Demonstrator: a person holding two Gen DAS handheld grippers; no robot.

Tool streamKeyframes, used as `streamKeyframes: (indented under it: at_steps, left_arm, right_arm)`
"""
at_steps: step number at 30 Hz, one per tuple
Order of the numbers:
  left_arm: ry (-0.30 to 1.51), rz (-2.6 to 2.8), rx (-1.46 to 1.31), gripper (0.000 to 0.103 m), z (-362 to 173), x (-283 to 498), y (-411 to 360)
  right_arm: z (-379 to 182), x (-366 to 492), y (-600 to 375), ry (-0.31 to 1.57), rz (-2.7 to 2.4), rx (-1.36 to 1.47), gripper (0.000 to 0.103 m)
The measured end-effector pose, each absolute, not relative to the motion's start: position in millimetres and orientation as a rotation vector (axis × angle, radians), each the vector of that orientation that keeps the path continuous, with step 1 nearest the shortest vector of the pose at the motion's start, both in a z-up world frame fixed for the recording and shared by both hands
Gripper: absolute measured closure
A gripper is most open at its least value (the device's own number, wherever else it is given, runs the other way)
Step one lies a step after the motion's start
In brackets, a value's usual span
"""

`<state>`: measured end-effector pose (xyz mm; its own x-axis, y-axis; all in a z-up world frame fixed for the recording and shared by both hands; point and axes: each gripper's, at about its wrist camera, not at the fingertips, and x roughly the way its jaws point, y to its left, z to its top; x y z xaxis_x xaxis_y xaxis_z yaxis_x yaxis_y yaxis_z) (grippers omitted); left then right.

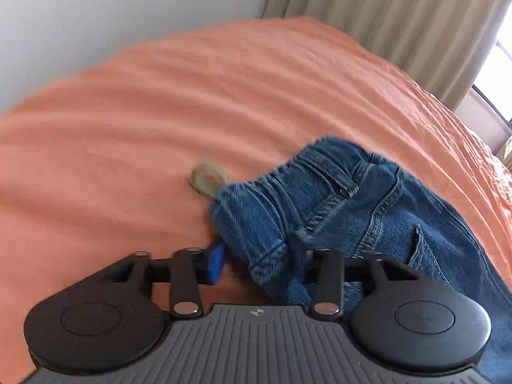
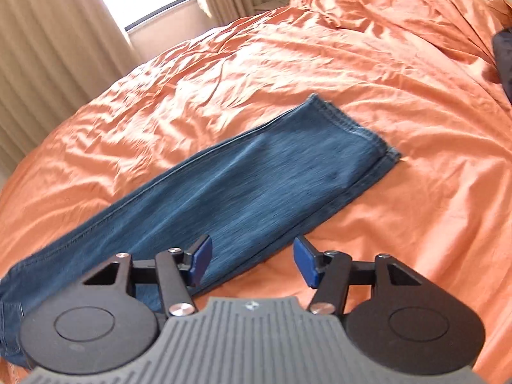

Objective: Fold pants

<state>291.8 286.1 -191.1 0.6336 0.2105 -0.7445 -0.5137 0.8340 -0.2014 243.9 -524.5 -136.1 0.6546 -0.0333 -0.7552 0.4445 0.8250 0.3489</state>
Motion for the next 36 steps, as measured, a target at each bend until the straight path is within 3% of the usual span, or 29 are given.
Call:
streamKeyframes:
  at_steps: [1,4,9,18,19,20,21,25,30,34,35,36]
  left_arm:
    - [0.752,0.444,-0.372,0.036,-182.4,287.7,280.9]
    - [0.682,0.489,-0.227,0.036,-158.9,277.0,263.4]
    - [0.671,0.405,-0.264,0.036,-132.2,271.0,234.2]
    - [0.737,0.316,-0.274,0.037,-138.0,282.2,159.5]
    - [0.744,0.311,-0.280,0.037,-139.1,283.7,153.7]
    - [0.749,0.308,-0.287,0.039,-140.7,286.3,148.2]
    - [0.754,0.305,-0.293,0.040,-141.1,288.3,142.4]
    - [0.779,0.292,-0.288,0.047,-146.5,299.1,120.7]
    - [0.824,0.240,-0.283,0.047,-157.8,310.0,96.9]
    - [0.847,0.175,-0.271,0.047,-162.0,317.6,78.1]
    - [0.844,0.156,-0.267,0.047,-161.3,318.2,73.3]
    - [0.843,0.133,-0.262,0.047,-160.2,317.9,67.4]
  right_arm:
    - [-137.9,242.3,-538.8,0.805,-0.298,0.589,0.050]
    - [-149.2,244.8,-582.3,0.769,-0.336,0.714,0.054]
    - [-183.5,271.5,-637.3,0.741,-0.357,0.842,0.062]
    - [-255.2,308.6,-702.3,0.776,-0.352,0.994,0.069]
    - [-259.0,308.4,-705.8,0.769,-0.333,1.017,0.074]
    - [-259.3,308.9,-708.3,0.763,-0.303,1.028,0.096]
    - [-253.5,307.5,-709.3,0.740,-0.273,1.026,0.103]
    - [-210.9,297.8,-710.5,0.642,-0.207,0.905,0.103]
    - [-249.0,300.5,-719.9,0.786,-0.248,0.875,0.103]
    - [-258.6,291.5,-722.6,0.775,-0.233,0.918,0.100]
    - [-255.4,286.8,-722.4,0.764,-0.232,0.921,0.094]
    - [-252.2,280.3,-722.5,0.757,-0.230,0.926,0.074]
